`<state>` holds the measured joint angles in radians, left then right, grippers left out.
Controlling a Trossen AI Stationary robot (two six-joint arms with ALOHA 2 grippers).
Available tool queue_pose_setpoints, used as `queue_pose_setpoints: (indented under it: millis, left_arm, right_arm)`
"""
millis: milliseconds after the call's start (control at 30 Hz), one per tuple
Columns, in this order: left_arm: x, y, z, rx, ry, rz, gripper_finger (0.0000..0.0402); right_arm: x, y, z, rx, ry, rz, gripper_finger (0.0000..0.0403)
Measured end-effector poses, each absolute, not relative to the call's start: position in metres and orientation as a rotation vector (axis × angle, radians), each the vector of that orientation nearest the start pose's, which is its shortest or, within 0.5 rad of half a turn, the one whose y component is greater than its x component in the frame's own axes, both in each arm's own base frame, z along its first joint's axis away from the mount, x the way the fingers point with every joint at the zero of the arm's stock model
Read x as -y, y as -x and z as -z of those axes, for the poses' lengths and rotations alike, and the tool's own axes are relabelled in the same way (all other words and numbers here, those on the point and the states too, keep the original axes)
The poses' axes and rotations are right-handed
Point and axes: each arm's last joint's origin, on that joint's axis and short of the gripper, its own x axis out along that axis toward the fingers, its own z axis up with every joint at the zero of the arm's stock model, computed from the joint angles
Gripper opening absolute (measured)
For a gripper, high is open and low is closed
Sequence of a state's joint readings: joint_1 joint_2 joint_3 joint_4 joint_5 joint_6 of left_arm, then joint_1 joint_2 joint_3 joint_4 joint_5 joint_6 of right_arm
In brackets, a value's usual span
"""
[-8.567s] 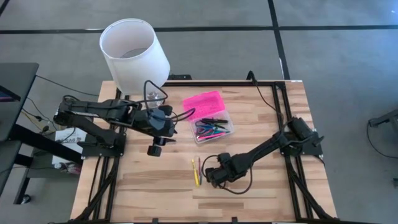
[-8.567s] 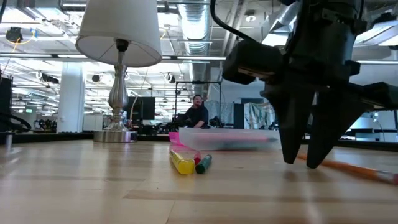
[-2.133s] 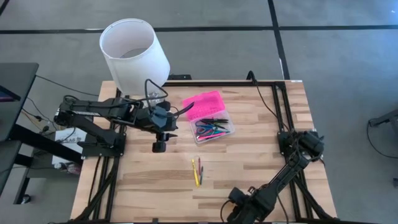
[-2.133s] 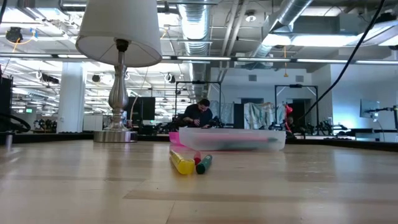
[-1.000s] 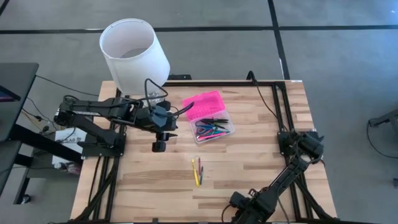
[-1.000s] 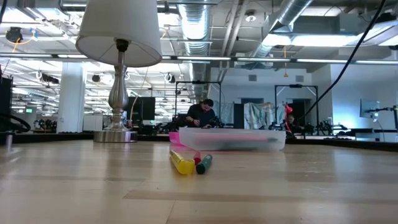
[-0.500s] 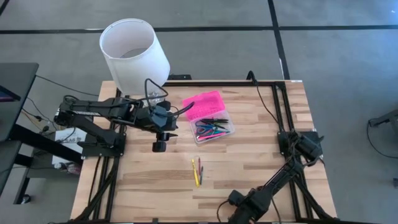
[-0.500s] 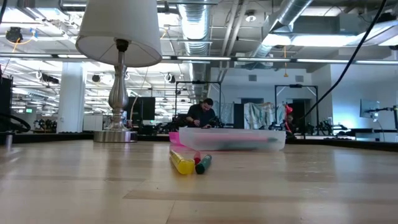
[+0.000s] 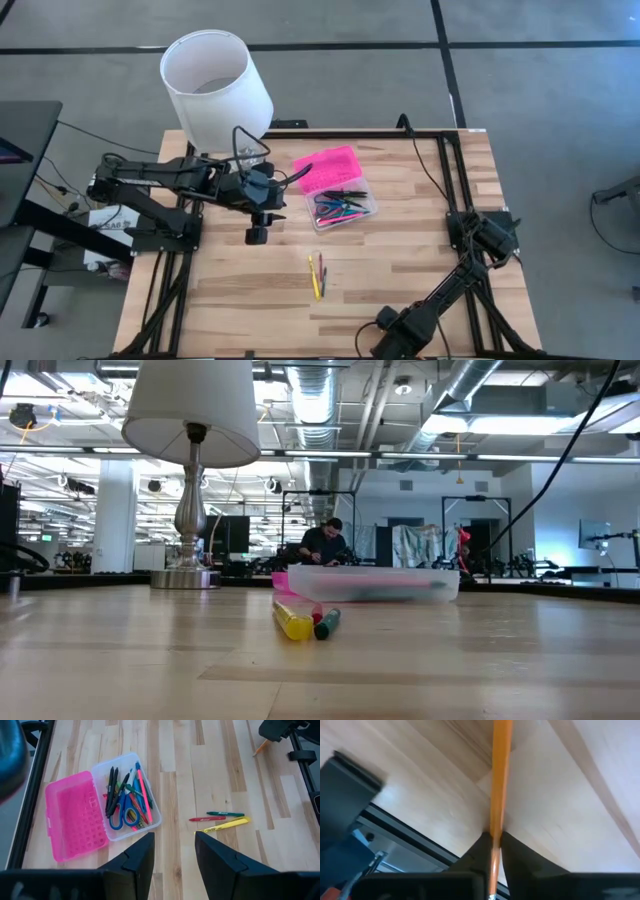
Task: Pick & place school supplies into a supply box
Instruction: Put the yellow pencil into the pink supply box
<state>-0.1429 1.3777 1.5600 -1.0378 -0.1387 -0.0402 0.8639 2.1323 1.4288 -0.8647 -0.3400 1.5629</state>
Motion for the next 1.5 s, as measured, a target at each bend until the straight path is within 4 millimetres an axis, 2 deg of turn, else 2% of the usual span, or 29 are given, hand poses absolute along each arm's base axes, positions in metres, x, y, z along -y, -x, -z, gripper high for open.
queue_pose_setpoints:
  millis: [133, 333, 800, 1200, 1500]
  left_arm:
    - [0.033, -0.261, -0.393, -0.847, -0.083, -0.013, 0.0137]
    - [0.033, -0.261, -0.393, -0.847, -0.083, -0.013, 0.0137]
    - [0.036, -0.26, -0.393, -0.853, -0.066, -0.013, 0.0137]
    - [0.036, -0.257, -0.391, -0.889, -0.074, -0.02, 0.0137]
    - [0.036, -0.254, -0.389, -0.918, -0.074, -0.023, 0.0137]
  right_arm:
    - [-0.298, -0.243, -0.119, -1.829, -0.641, 0.47, 0.0007]
    - [-0.29, -0.243, -0.119, -1.846, -0.598, 0.518, 0.0009]
    - [-0.267, -0.258, -0.119, -1.851, -0.469, 0.474, 0.0001]
    - [-0.246, -0.278, -0.137, -1.738, -0.242, 0.546, 0.0]
    - [-0.228, -0.293, -0.152, -1.756, -0.147, 0.534, 0.0002]
